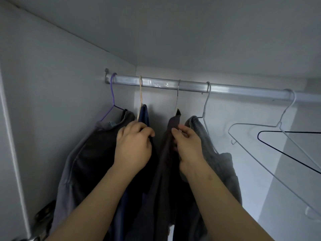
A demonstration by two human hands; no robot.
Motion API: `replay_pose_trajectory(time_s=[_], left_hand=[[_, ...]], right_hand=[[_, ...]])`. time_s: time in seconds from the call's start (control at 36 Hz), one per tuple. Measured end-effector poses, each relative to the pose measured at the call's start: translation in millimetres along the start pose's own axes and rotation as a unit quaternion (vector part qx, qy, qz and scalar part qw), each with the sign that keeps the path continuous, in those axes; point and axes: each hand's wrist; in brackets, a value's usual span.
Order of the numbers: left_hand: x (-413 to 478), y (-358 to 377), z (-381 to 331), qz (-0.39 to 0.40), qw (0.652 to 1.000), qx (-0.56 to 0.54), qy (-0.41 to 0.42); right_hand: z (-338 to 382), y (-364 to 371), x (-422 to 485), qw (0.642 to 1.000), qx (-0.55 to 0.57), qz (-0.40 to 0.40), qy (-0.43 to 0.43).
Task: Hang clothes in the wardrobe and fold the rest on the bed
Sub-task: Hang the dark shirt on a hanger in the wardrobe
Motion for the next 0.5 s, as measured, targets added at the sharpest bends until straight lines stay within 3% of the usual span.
replay_pose_trajectory(time_s=[0.14, 0.31, 0.5], left_hand=[[-15, -21, -33, -0.002, 0.993, -0.113, -0.021], [-50, -31, -100, -0.052, 0.993, -0.099, 0.03], [-95, -14, -180, 0.057, 0.955, -0.29, 0.003]], right_hand=[[6, -22, -38, 1.0, 0.012, 0.012, 0.012], [21, -58, -100, 0.998, 0.029, 0.053, 0.018], [28, -122, -169, 0.998, 0.027, 0.031, 0.048]])
Point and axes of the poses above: each hand's wrist, its own x-axis towards the middle knuckle, its own y-axis out of the palm, z = x × y, and after that the axes turned 13 degrees about z, right-handed
